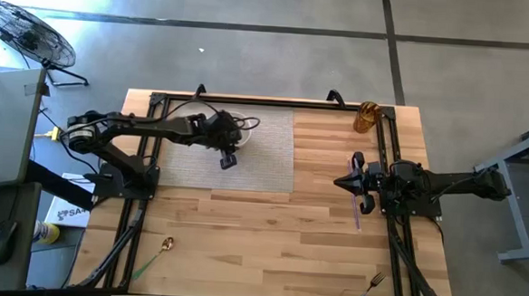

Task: Pick & Place Utensil
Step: Put the white bowl on the center of the gray mat

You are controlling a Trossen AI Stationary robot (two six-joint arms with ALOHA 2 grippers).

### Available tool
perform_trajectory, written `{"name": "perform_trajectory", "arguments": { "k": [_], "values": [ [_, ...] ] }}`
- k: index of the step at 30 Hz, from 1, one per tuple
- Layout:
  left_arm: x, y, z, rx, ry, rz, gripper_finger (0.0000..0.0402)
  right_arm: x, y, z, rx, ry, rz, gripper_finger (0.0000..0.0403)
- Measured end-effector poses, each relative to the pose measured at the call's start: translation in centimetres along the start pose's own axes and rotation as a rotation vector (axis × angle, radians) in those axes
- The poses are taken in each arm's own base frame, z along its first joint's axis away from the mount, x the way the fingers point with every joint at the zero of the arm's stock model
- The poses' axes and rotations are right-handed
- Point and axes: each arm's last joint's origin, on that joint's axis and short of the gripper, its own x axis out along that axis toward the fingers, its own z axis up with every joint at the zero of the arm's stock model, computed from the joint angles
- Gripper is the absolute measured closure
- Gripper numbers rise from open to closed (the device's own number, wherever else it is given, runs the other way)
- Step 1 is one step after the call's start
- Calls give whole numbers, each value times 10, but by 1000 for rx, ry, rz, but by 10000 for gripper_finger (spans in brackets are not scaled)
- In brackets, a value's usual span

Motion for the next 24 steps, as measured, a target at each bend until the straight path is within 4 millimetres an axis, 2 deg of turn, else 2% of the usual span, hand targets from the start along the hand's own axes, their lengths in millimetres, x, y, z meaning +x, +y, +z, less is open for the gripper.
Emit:
{"name": "perform_trajectory", "arguments": {
  "k": [4, 7, 13, 16, 20, 24],
  "values": [
    [-8, -1, 5, 7, 34, -3, 294, 0, 0, 0, 0, 0, 0, 391],
    [-17, -1, 11, 0, -7, 7, 293, 0, 0, 0, 0, 0, 0, 391],
    [-32, 4, 14, -53, -52, 120, 293, 0, 0, -1, 0, 6, 0, 391],
    [-31, 4, 13, -53, -44, 129, 293, 0, 0, -1, 0, 6, -1, 391],
    [-18, 5, 11, -18, -11, 140, 293, 0, 0, -1, 0, 8, -1, 391],
    [-6, 16, 9, 5, 22, 128, 293, 0, 0, -1, 0, 6, -1, 391]
  ]
}}
